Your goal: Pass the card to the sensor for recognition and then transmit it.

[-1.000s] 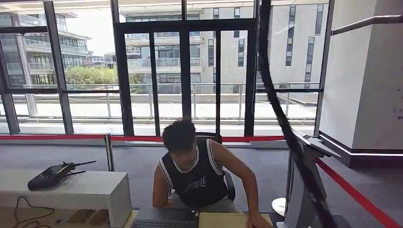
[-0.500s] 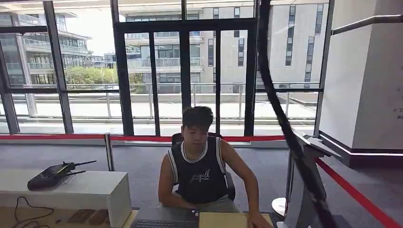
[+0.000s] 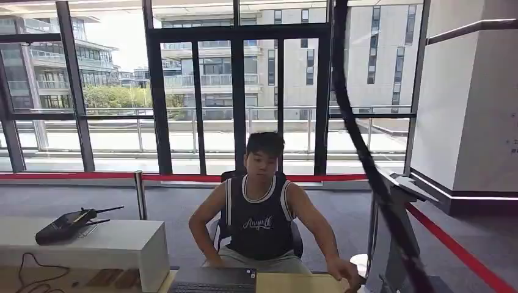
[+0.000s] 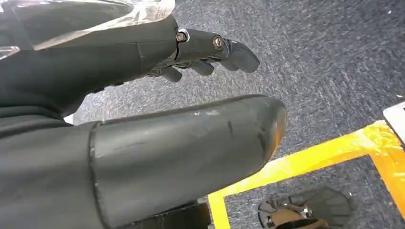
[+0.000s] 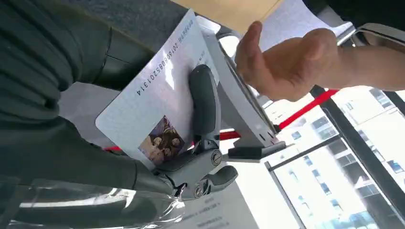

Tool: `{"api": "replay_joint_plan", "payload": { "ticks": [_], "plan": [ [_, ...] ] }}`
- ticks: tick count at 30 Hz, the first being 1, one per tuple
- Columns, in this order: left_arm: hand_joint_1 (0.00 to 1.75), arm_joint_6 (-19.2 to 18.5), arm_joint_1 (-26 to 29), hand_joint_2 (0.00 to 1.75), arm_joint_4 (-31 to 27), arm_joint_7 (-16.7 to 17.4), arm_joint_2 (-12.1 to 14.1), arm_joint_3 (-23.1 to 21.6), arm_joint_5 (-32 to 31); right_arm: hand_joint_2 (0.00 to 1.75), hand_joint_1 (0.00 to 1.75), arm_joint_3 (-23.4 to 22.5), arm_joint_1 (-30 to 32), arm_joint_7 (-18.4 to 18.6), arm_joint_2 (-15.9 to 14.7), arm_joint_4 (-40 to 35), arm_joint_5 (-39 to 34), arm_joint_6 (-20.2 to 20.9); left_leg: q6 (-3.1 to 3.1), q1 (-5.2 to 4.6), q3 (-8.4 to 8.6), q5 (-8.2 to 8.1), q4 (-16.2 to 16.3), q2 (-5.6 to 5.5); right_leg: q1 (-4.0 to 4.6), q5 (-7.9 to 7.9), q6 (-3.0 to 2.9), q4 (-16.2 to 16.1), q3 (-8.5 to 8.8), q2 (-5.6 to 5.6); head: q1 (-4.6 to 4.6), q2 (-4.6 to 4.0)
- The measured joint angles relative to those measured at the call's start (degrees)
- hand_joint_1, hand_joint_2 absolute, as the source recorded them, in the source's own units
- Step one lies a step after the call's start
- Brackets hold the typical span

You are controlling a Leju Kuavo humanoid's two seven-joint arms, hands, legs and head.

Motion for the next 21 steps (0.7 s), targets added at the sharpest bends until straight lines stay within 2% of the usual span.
{"api": "replay_joint_plan", "payload": {
  "ticks": [7,18,19,20,21],
  "plan": [
    [0.00,-1.27,-1.00,0.00,-0.02,0.59,-0.02,-1.22,-1.27,1.75,1.75,1.29,-3.06,0.72,2.41,0.42,3.55,3.37,0.00,0.00,-0.02,0.01,0.00,0.01,0.00,0.00,0.00,0.01,-0.02,0.01,0.00,0.00],
    [0.00,-2.19,-1.96,0.00,-0.02,1.60,-0.04,-3.23,-3.21,1.75,1.75,3.04,-6.52,2.30,5.94,3.87,5.42,4.50,-0.01,0.00,-0.02,0.02,0.00,0.01,0.01,0.00,0.00,0.01,-0.01,0.00,0.00,0.00],
    [0.00,-2.19,-2.00,0.00,-0.02,1.62,-0.04,-3.43,-3.22,1.75,1.29,3.11,-6.65,2.38,6.12,4.20,5.45,4.51,-0.01,0.00,-0.02,0.02,0.00,0.01,0.00,0.00,0.00,0.01,-0.01,0.00,0.00,0.00],
    [0.00,-2.19,-2.05,0.00,-0.02,1.62,-0.04,-3.65,-3.22,1.75,0.00,3.17,-6.73,2.43,6.43,4.50,5.51,4.51,-0.01,0.00,-0.02,0.02,0.00,0.01,0.00,0.00,0.00,0.00,-0.01,0.00,0.00,0.00],
    [0.00,-2.19,-2.07,0.00,-0.02,1.62,-0.04,-3.83,-3.22,1.75,0.00,3.21,-6.77,2.47,6.58,4.90,5.58,4.50,-0.01,0.00,-0.02,0.02,0.00,0.00,0.00,0.00,0.00,0.00,-0.01,0.00,0.00,0.00]
  ]
}}
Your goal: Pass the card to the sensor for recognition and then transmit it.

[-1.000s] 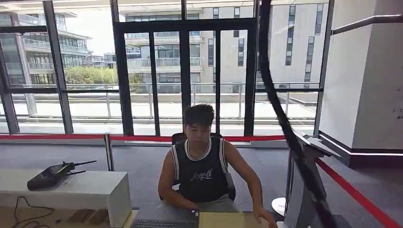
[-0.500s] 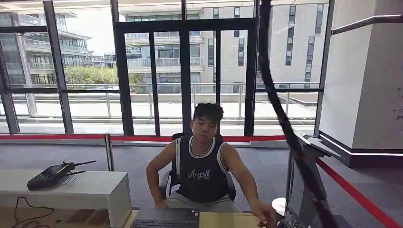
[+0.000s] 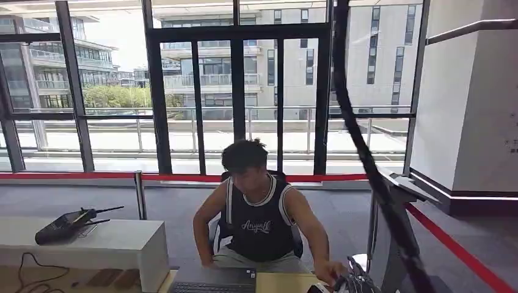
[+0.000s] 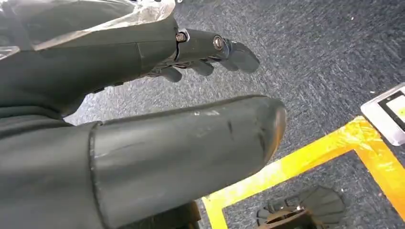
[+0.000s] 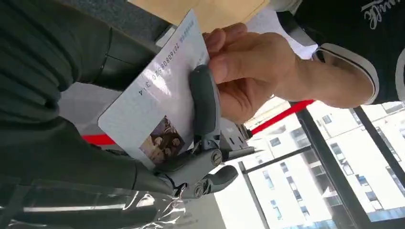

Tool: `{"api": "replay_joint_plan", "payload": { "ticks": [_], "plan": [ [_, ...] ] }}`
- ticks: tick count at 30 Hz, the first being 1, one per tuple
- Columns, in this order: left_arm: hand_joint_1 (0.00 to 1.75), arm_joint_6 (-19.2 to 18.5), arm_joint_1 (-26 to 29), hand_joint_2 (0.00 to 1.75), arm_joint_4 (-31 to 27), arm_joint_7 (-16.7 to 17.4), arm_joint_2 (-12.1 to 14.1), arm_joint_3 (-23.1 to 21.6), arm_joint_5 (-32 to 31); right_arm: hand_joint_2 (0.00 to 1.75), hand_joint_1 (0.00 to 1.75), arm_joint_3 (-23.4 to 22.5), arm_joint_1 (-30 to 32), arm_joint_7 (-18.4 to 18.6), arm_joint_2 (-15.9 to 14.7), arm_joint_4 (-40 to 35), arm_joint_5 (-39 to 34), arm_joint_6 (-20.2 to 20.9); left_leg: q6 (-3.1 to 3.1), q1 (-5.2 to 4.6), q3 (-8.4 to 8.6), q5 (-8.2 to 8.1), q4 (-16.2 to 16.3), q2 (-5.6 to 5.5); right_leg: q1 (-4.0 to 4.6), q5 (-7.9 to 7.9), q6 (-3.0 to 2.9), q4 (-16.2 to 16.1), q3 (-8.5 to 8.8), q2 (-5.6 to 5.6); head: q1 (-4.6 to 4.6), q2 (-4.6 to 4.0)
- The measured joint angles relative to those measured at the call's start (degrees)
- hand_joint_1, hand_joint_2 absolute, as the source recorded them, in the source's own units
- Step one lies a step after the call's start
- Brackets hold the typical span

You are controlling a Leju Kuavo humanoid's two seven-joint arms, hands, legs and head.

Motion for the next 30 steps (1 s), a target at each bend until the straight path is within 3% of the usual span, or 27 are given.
{"api": "replay_joint_plan", "payload": {
  "ticks": [1,2,13,17,22,23,30],
  "plan": [
    [0.00,0.00,0.00,0.00,0.00,0.00,0.00,-0.09,0.00,1.75,0.00,0.09,0.00,0.00,0.17,0.26,0.04,-0.02,0.00,0.00,0.00,0.00,0.00,0.00,0.00,0.00,0.00,0.00,0.00,0.00,0.00,0.00],
    [0.00,0.00,0.00,0.00,0.00,0.00,0.00,-0.17,0.04,0.00,0.00,0.20,0.01,0.02,0.44,0.52,0.22,0.00,0.00,0.00,0.01,0.00,0.00,0.00,0.00,0.00,0.00,0.00,-0.02,0.00,0.00,0.00],
    [0.00,-0.20,-0.06,0.00,-0.07,0.13,0.00,-0.46,0.39,0.00,0.00,0.98,0.01,-0.11,1.40,3.45,-0.09,-0.81,0.00,0.00,0.00,0.00,0.00,0.01,0.00,0.00,0.00,0.00,-0.02,0.00,0.00,0.00],
    [0.00,0.22,0.00,0.00,-0.09,-0.22,-0.02,-0.46,1.38,0.00,0.00,0.87,0.13,-3.52,1.42,3.60,-4.01,-0.83,0.00,0.00,0.01,0.00,0.00,0.00,0.00,0.00,0.00,0.00,-0.01,0.00,0.00,0.00],
    [0.00,1.29,0.40,0.00,-0.09,-0.90,0.00,-0.44,3.17,0.00,0.00,0.00,2.26,-10.33,1.33,1.58,-13.11,5.54,0.00,0.00,0.03,-0.01,0.00,0.00,0.01,0.00,0.00,-0.01,-0.01,0.00,0.00,0.00],
    [0.00,1.62,0.53,0.00,-0.09,-0.90,0.00,-0.44,3.58,1.75,0.00,-0.28,3.26,-11.16,1.20,0.53,-14.74,7.31,0.00,0.00,0.03,-0.01,0.00,0.01,0.01,0.00,0.00,-0.01,-0.02,0.00,0.00,0.00],
    [0.00,3.70,1.71,0.00,-0.09,-0.92,0.28,-0.39,5.75,1.75,0.00,-0.77,12.53,-11.78,-1.73,-10.18,-21.85,15.76,0.01,0.00,0.01,-0.03,0.00,0.00,0.00,-0.01,0.00,-0.03,-0.02,0.00,-0.04,0.00]
  ]
}}
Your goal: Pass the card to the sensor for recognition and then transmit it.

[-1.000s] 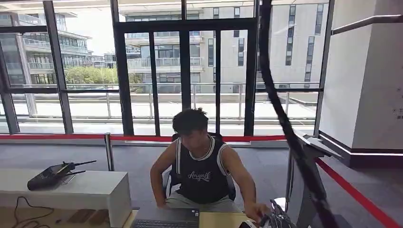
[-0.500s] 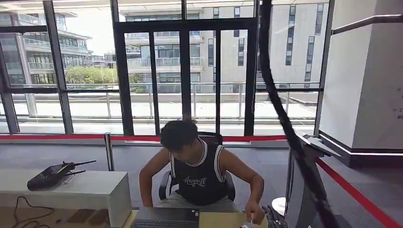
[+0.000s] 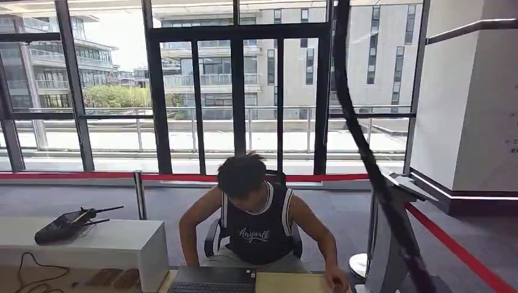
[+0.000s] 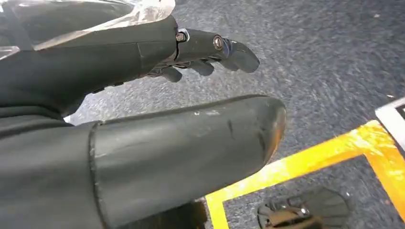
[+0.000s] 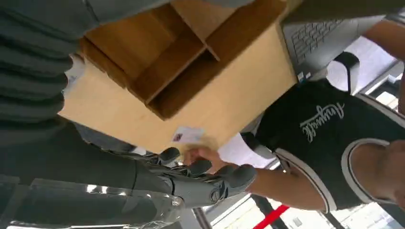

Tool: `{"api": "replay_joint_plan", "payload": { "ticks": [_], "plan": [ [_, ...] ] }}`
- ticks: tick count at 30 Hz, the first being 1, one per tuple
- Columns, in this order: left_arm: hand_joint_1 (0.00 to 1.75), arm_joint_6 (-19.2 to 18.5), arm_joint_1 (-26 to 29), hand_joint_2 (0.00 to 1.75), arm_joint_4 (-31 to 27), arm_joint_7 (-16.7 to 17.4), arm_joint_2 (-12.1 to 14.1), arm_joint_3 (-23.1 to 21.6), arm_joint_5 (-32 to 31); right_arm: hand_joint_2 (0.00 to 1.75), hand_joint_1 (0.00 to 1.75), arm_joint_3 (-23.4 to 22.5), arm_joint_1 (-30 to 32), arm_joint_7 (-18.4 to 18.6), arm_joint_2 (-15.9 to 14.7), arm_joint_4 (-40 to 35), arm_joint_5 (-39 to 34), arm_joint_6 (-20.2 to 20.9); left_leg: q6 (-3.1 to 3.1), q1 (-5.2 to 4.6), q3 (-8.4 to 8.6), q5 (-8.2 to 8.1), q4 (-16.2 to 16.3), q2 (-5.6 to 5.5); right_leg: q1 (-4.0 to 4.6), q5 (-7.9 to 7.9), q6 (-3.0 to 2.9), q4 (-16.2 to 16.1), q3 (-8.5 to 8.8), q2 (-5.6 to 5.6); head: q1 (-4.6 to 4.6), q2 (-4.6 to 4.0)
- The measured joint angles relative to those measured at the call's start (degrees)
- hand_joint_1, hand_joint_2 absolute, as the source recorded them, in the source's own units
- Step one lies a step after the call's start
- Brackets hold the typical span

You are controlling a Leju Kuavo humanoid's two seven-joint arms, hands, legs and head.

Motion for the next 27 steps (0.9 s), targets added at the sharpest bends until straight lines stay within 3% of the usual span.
{"api": "replay_joint_plan", "payload": {
  "ticks": [3,9,11,13,17,22,27],
  "plan": [
    [0.00,0.79,0.34,0.00,0.00,0.04,0.13,0.07,0.90,1.75,0.00,0.00,3.27,0.26,-1.42,-4.12,-0.57,1.60,0.01,0.00,-0.01,-0.01,0.00,0.00,0.00,0.00,0.00,-0.01,0.00,0.00,0.04,0.00],
    [0.00,0.93,0.37,0.00,0.00,0.04,0.15,0.07,0.96,1.75,0.00,0.00,3.46,0.28,-1.53,-4.46,-0.61,1.73,0.01,0.00,-0.01,-0.01,0.00,0.00,0.00,0.00,0.00,-0.01,0.00,0.00,0.04,0.00],
    [0.00,3.37,1.24,0.00,0.00,-1.29,0.35,0.66,4.02,1.75,0.00,0.24,7.43,1.16,-3.46,-10.06,0.35,3.52,0.01,0.00,0.00,-0.01,0.00,0.00,0.00,0.00,0.00,-0.01,0.01,0.01,0.04,0.00],
    [0.00,5.20,2.75,0.00,0.00,-3.15,0.61,2.65,8.90,1.75,0.00,0.85,11.32,5.86,-5.73,-16.01,9.10,1.92,0.01,0.00,0.00,-0.01,-0.01,0.00,0.00,0.00,0.00,-0.01,0.01,0.00,0.04,0.00],
    [0.00,5.18,3.96,0.00,0.00,-4.87,0.76,5.37,14.71,1.75,0.00,1.22,13.60,8.74,-7.08,-19.15,14.20,0.68,0.01,0.00,0.00,-0.01,-0.01,0.01,0.00,0.00,0.00,-0.01,0.00,0.01,0.04,0.00],
    [0.00,3.69,4.40,0.00,0.02,-4.04,1.42,7.45,14.80,1.75,0.00,1.60,15.67,14.36,-8.26,-22.02,25.78,-0.04,0.01,0.00,-0.01,-0.01,-0.01,0.01,0.00,-0.01,0.00,-0.02,0.00,0.00,0.04,0.00],
    [0.00,0.61,4.43,0.00,0.02,-3.72,3.83,8.33,14.84,1.75,0.00,1.95,17.40,16.07,-8.87,-24.12,32.65,1.62,0.00,0.03,-0.01,-0.01,-0.02,0.01,0.02,-0.02,-0.02,-0.01,0.00,0.00,0.04,0.00]
  ]
}}
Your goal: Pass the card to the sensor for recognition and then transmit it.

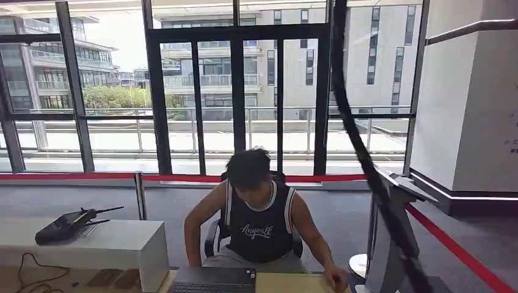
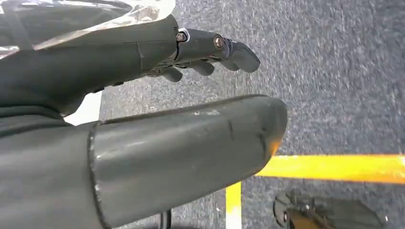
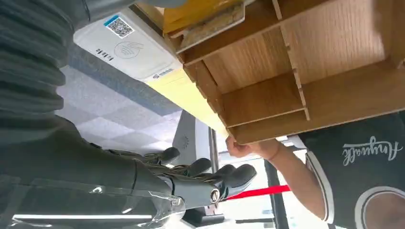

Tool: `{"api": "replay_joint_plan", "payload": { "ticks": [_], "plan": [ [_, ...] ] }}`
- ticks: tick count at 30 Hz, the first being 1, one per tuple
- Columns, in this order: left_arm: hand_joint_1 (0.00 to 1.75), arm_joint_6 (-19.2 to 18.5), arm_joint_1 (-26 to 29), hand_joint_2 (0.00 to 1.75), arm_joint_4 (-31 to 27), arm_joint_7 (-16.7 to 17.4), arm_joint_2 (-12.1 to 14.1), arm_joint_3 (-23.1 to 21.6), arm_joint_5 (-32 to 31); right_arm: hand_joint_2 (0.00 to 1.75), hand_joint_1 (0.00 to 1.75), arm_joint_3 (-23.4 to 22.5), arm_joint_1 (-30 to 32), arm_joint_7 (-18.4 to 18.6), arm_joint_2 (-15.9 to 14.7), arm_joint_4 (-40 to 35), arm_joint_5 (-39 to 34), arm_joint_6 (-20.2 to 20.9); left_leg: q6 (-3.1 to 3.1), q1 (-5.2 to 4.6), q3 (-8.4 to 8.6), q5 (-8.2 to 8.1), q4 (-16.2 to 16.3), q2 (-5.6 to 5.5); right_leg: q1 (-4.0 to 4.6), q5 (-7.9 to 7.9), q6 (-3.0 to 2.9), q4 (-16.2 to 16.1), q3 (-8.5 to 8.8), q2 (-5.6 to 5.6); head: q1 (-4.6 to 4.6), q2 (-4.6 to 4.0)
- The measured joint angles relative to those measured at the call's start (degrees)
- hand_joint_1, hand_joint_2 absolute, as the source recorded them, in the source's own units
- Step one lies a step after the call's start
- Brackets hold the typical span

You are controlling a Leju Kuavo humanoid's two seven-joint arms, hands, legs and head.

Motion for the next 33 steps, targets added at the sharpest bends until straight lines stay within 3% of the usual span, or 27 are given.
{"api": "replay_joint_plan", "payload": {
  "ticks": [6,11,33],
  "plan": [
    [0.00,-0.28,-0.01,0.00,0.00,0.41,0.81,0.54,0.02,1.75,0.00,0.92,0.46,1.22,0.46,-0.15,3.91,0.50,-0.01,0.01,-0.01,0.01,-0.01,0.00,0.01,0.00,0.00,0.01,0.02,0.00,0.00,0.00],
    [0.00,-0.96,-0.05,0.00,0.00,1.11,1.20,0.59,-0.59,1.75,0.00,1.66,1.14,2.75,2.41,1.27,5.81,-2.54,-0.01,0.00,-0.02,0.00,-0.01,0.00,0.00,0.00,0.00,0.00,0.01,0.00,0.02,0.00],
    [0.00,-1.68,-0.10,0.00,0.00,1.31,1.90,0.22,-2.10,1.75,0.00,2.91,-2.23,-0.96,8.11,11.89,2.68,-7.30,-0.01,0.01,-0.02,0.01,-0.01,0.00,0.01,0.00,-0.01,0.01,0.01,0.00,0.00,0.00]
  ]
}}
